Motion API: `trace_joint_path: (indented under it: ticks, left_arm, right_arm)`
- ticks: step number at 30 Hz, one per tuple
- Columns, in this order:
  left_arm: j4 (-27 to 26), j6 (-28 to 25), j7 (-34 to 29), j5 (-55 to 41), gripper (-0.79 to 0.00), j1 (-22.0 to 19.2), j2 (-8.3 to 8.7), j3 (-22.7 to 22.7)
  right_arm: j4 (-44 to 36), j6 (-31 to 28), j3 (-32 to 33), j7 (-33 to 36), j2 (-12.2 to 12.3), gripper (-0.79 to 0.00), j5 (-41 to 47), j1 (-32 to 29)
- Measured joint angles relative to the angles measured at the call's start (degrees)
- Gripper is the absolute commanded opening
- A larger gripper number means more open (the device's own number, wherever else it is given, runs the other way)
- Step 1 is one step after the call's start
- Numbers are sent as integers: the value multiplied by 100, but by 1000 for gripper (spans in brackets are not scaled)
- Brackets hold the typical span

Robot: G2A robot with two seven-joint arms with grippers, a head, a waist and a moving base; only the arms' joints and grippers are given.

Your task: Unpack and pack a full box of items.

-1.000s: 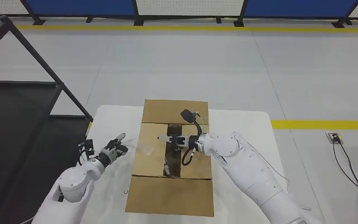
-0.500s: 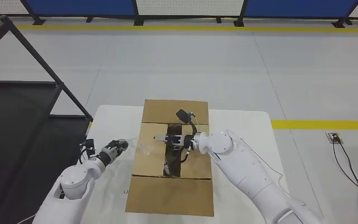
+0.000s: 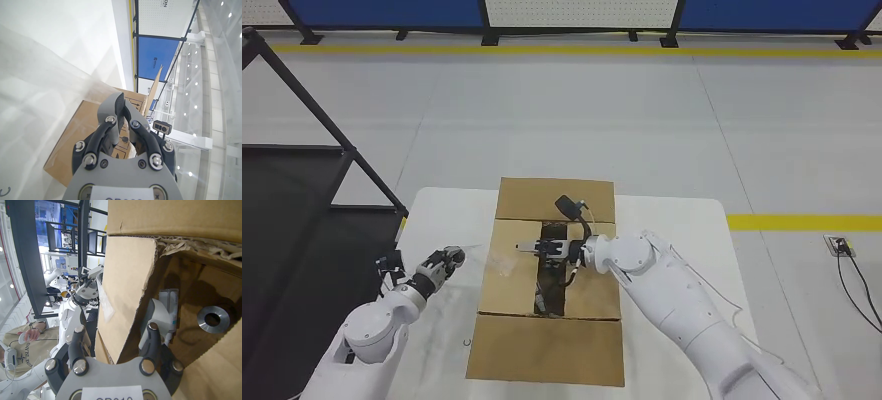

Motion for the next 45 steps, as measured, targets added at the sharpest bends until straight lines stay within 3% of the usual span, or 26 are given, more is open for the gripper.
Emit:
trace_joint_path:
  ticks: [4,6,7,25,45]
  left_arm:
    - [-107,-99,125,-10,-785,132,-8,-78]
    - [-167,-158,203,-37,-785,201,-14,-117]
    - [-211,-198,255,-52,-785,250,-18,-141]
    - [-802,-547,860,-351,-785,995,-87,-503]
    - [-727,-596,1106,-432,-785,1054,-168,-709]
  right_arm:
    - [144,-35,-5,11,-63,-625,18,51]
    - [203,-60,0,9,-86,-760,25,71]
    - [240,-81,6,3,-99,-785,29,82]
    - [570,-220,102,-4,-245,-785,-17,201]
    - [734,-390,279,112,-297,-785,-77,218]
